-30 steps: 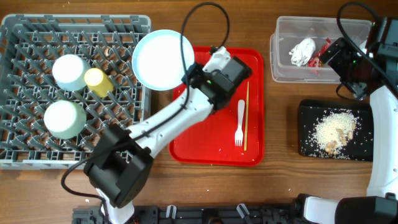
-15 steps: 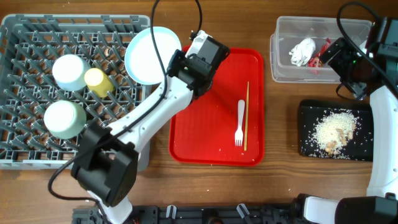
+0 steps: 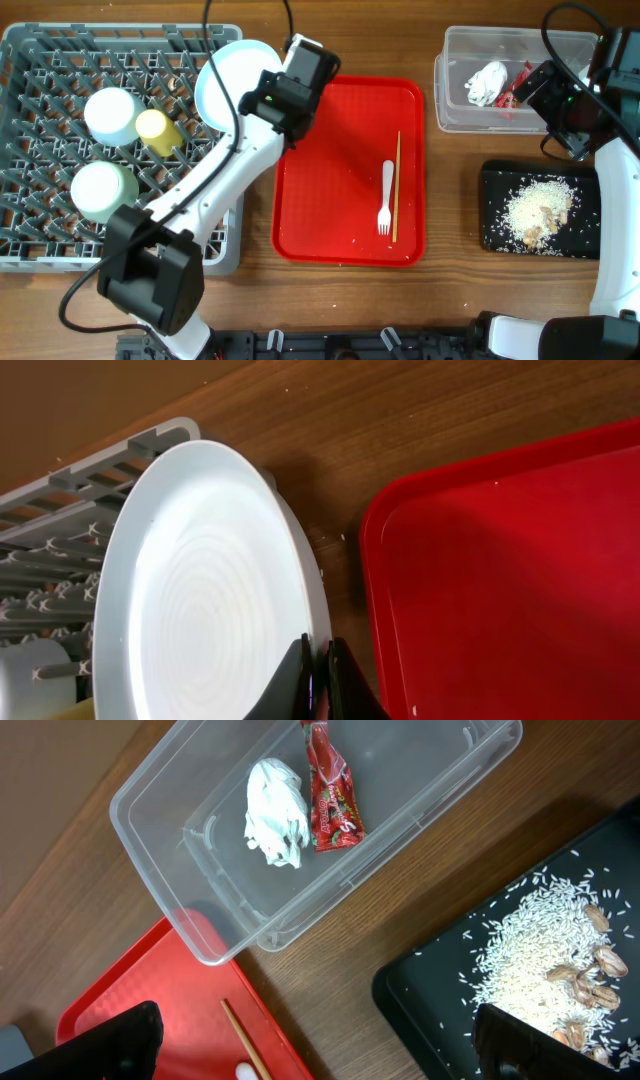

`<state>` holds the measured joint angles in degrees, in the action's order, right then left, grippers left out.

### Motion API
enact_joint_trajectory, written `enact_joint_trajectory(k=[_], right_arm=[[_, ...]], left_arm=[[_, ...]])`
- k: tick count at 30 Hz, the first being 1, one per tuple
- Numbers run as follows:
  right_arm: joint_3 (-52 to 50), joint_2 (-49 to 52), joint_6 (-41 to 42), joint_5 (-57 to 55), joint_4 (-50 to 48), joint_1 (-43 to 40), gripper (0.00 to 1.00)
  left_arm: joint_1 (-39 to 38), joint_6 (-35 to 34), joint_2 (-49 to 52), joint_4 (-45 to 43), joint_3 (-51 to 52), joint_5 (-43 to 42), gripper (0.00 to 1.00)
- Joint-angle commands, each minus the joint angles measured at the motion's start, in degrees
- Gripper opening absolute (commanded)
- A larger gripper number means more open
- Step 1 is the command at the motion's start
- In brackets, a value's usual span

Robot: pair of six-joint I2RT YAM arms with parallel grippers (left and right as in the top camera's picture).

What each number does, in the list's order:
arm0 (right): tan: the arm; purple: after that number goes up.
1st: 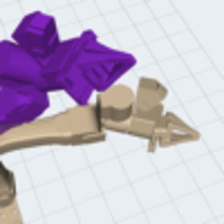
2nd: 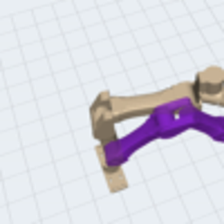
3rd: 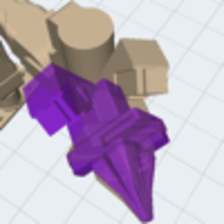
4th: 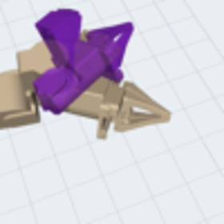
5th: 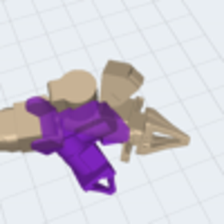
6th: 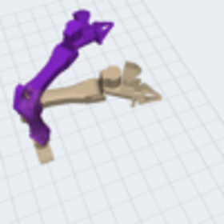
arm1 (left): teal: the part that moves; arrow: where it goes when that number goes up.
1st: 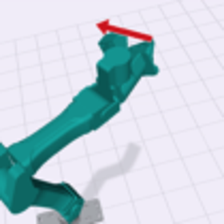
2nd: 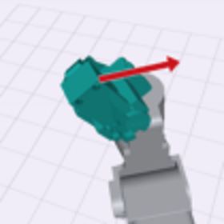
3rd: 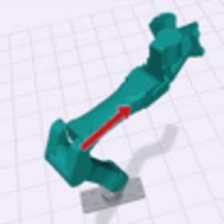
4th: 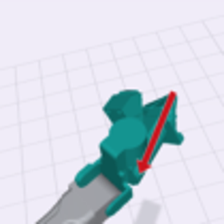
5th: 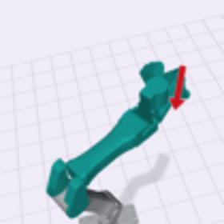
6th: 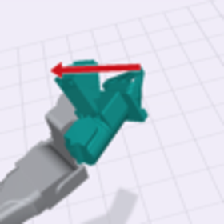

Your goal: Sort waste into correct bins and load items into the dishwasher rack

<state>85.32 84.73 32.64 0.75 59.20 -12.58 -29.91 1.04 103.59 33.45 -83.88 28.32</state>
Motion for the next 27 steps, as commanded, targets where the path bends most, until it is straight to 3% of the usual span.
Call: enact_joint_trajectory(k=[1, 10, 18, 19, 20, 21, 22, 25, 27], right_arm=[[0.39, -0.68, -1.11, -1.18, -0.04, -0.04, 1.0], [0.39, -0.68, -1.14, -1.18, -0.04, -0.04, 1.0], [0.39, -0.68, -1.14, -1.18, -0.04, -0.04, 1.0], [0.39, -0.68, -1.11, -1.18, -0.04, -0.04, 1.0], [0.39, -0.68, -1.11, -1.18, -0.04, -0.04, 1.0], [0.39, -0.68, -1.11, -1.18, -0.04, -0.04, 1.0], [0.39, -0.68, -1.11, -1.18, -0.04, -0.04, 1.0], [0.39, -0.68, -1.11, -1.18, -0.04, -0.04, 1.0], [0.39, -0.68, -1.09, -1.18, -0.04, -0.04, 1.0]], left_arm=[[2.58, -2.45, -3.45, -0.22, -1.31, -5.42, 0.04], [7.17, -4.72, -7.39, 0.0, -1.31, -10.38, 0.04], [7.04, -4.72, -5.33, 2.67, -1.31, -27.47, 0.04], [6.88, -4.74, -4.87, 3.04, -1.31, -29.75, 0.07], [6.88, -4.74, -4.11, 3.58, -1.31, -33.53, 0.17], [6.75, -4.72, -3.23, 3.91, -1.31, -36.5, 0.36], [6.54, -4.72, -2.47, 3.96, -1.31, -38.51, 0.49], [3.72, -4.39, 0.63, 3.65, -1.31, -41.94, 0.6], [-0.74, -2.73, 3.96, 3.08, -1.31, -38.42, 0.7]])
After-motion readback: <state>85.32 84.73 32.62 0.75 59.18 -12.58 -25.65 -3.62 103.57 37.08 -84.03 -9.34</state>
